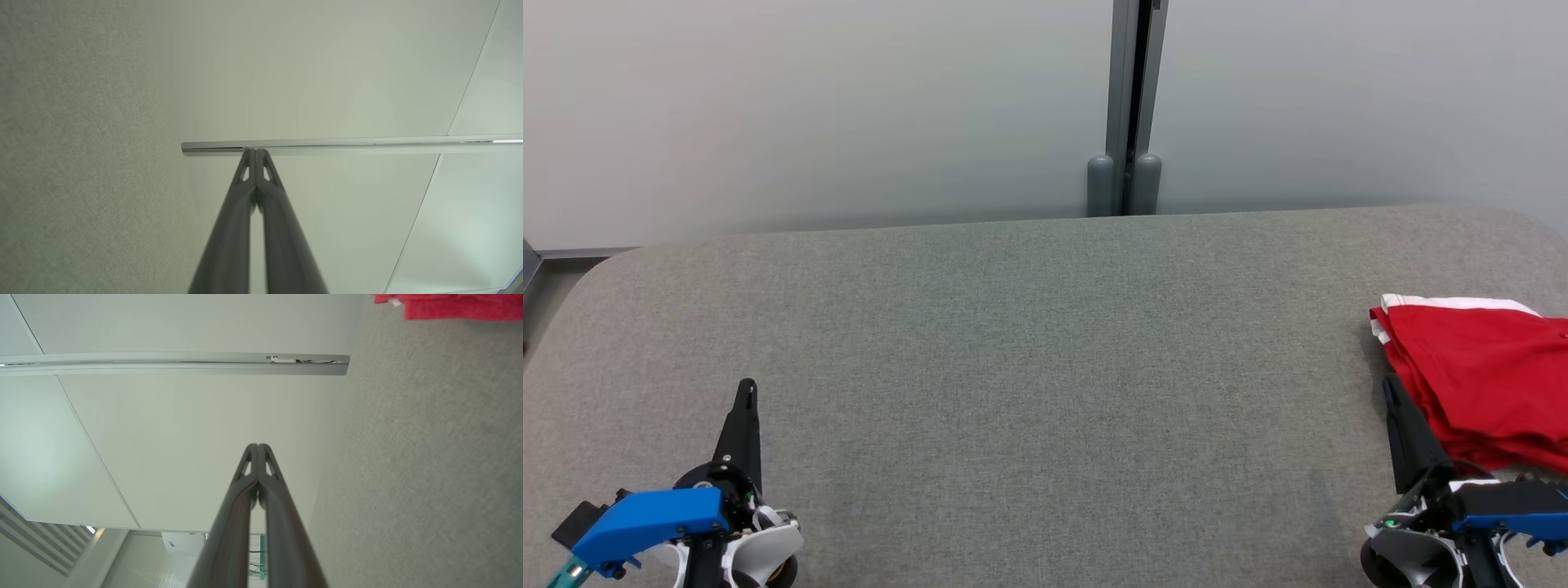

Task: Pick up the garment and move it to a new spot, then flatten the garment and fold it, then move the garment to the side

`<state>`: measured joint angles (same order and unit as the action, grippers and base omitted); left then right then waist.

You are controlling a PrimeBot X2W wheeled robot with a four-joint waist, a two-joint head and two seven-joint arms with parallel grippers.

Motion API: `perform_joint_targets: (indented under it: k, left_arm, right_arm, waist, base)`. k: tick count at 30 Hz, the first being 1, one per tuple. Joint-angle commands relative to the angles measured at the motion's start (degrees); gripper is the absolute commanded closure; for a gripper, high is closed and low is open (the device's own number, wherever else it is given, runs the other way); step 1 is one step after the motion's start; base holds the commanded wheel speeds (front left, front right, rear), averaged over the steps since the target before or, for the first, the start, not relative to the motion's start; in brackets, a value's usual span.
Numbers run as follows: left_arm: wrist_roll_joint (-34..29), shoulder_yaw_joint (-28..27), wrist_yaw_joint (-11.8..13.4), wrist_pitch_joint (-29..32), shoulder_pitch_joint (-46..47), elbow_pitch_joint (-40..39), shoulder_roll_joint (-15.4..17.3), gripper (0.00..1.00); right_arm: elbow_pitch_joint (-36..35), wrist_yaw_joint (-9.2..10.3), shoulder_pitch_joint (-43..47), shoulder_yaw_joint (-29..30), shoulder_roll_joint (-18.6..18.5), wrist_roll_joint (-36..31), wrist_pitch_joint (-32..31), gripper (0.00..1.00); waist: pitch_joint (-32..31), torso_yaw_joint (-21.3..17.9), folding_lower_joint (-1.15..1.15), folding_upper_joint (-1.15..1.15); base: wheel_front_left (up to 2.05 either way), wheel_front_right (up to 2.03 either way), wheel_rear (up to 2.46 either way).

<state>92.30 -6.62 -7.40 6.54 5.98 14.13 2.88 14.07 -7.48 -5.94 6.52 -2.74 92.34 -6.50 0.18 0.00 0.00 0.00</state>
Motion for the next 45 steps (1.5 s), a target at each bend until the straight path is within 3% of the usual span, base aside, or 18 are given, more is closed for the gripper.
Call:
perform_joint_targets:
  k: [1,45]
  left_arm:
    - [0.22,-0.05,-0.30,0.16,0.57,-0.24,-0.09,1.00]
    - [0.22,-0.04,-0.30,0.15,0.57,-0.25,-0.09,1.00]
  right_arm:
    - [-0.17,-0.02,-0.56,0.08,-0.26,0.17,-0.23,1.00]
    - [-0.17,-0.02,-0.56,0.08,-0.26,0.17,-0.23,1.00]
  waist:
    - [0.00,0.00,0.00,0.00]
    - [0.00,0.00,0.00,0.00]
  base:
    - [0.00,0.00,0.00]
    - [0.00,0.00,0.00]
